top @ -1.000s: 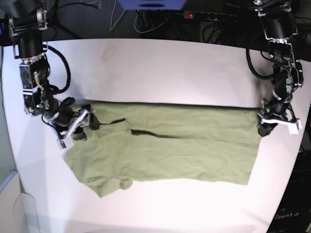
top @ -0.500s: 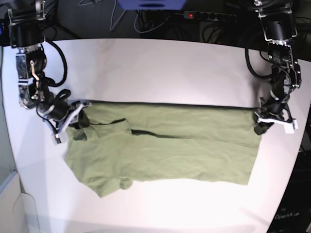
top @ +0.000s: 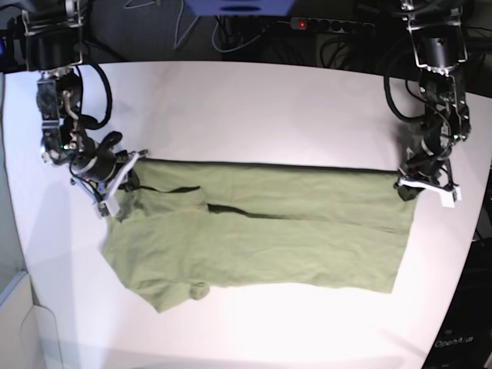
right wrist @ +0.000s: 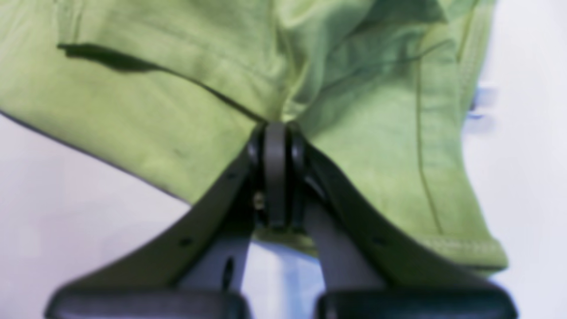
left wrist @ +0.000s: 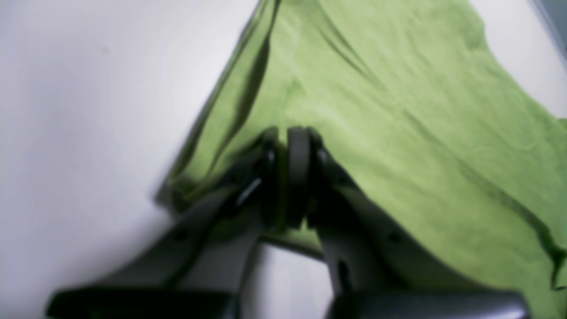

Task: Fold the T-shirt properly
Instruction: 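Drag the folded edge with both grippers, smoothing it across the shirt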

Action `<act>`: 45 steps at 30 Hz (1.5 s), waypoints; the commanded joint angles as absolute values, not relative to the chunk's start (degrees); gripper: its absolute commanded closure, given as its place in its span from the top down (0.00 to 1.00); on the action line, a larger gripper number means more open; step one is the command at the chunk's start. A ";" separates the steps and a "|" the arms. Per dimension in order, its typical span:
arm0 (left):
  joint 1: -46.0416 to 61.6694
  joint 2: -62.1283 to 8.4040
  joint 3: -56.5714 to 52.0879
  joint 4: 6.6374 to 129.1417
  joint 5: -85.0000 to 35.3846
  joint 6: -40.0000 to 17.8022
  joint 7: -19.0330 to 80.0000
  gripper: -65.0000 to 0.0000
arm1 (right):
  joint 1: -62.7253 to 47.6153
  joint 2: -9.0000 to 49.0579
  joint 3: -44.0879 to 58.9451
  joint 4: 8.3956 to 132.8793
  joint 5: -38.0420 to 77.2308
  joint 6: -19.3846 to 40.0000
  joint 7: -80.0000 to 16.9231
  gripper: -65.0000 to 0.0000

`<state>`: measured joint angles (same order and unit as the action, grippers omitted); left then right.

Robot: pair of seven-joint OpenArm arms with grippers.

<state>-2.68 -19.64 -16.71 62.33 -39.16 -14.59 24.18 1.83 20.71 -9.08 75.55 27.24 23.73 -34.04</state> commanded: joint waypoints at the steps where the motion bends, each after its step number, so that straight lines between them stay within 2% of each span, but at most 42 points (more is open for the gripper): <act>1: -3.12 -20.35 -17.01 63.16 -39.16 -15.16 23.34 0.04 | 2.07 21.23 -8.75 75.21 27.30 24.48 -34.42 0.00; 10: 4.79 -20.97 -17.10 63.78 -39.43 -15.25 23.52 0.04 | -3.82 21.76 -6.20 76.35 27.47 24.48 -34.15 0.00; 15: 9.27 -21.05 -17.10 64.66 -39.43 -15.34 23.52 0.04 | -9.89 22.02 -5.32 78.37 27.47 24.48 -28.88 0.00; 22: 19.65 -20.97 -17.36 75.30 -39.60 -15.34 23.52 0.04 | -17.19 23.08 -5.41 82.59 27.47 24.48 -25.01 0.00; 29: 26.68 -20.26 -23.34 86.11 -39.60 -15.34 23.25 0.04 | -17.89 23.16 -5.41 81.71 27.38 24.48 -24.31 0.00; 34: 22.20 -20.35 -26.68 91.82 -39.60 -15.08 24.04 0.04 | -17.54 22.99 -5.49 81.80 27.38 24.48 -24.31 0.00; 38: 13.23 -20.79 -26.86 91.56 -38.55 -14.90 32.92 0.04 | -17.36 22.99 -5.58 81.80 27.38 24.48 -24.31 0.00; 45: -2.77 -18.24 -26.42 78.11 -27.38 -15.16 41.63 0.04 | -16.22 23.08 -5.58 82.07 27.38 24.48 -24.84 0.00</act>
<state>-2.24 -17.54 -26.33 77.08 -26.35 -14.76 42.19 -16.01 22.68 -5.37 82.48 29.95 25.04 -20.25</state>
